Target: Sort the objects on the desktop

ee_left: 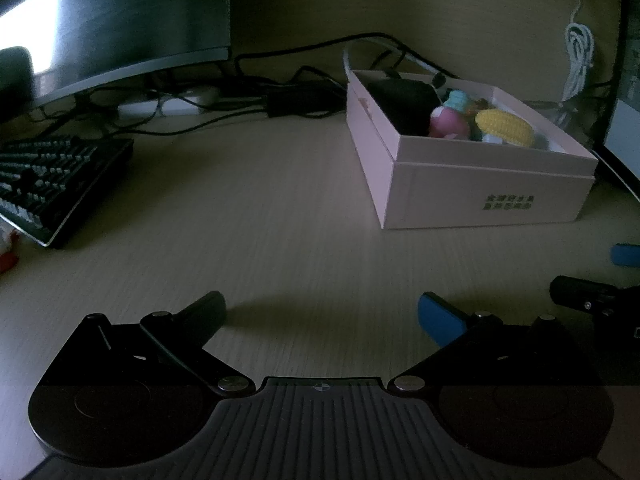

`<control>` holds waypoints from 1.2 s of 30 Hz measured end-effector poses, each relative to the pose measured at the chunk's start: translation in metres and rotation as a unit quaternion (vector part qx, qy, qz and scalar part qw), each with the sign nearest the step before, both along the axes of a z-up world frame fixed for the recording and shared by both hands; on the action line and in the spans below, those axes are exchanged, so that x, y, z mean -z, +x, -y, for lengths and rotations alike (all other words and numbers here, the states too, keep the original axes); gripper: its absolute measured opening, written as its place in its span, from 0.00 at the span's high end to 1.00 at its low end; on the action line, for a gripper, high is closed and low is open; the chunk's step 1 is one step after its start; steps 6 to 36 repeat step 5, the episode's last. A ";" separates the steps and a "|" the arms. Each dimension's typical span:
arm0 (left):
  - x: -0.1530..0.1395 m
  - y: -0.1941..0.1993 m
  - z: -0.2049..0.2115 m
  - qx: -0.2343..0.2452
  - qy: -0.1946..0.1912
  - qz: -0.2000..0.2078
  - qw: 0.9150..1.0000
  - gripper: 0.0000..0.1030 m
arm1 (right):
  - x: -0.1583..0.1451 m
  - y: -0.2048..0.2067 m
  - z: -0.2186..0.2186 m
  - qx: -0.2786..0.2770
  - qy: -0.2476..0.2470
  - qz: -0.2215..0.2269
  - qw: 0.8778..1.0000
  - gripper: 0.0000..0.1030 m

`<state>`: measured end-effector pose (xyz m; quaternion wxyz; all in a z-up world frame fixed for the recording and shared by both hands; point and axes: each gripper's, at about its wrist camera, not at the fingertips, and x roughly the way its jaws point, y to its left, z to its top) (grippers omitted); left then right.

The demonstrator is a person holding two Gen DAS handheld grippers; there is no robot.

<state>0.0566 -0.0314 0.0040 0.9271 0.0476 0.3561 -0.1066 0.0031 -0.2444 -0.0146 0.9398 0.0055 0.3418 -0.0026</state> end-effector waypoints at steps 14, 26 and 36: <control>0.000 0.001 -0.001 0.000 -0.003 0.000 1.000 0.00 | 0.000 0.000 0.000 0.000 0.000 0.000 1.000 0.00; 0.000 0.001 -0.001 0.000 -0.003 0.000 1.000 0.00 | 0.000 0.000 0.000 0.000 0.000 0.000 1.000 0.00; 0.000 0.001 -0.001 0.000 -0.003 0.000 1.000 0.00 | 0.000 0.000 0.000 0.000 0.000 0.000 1.000 0.00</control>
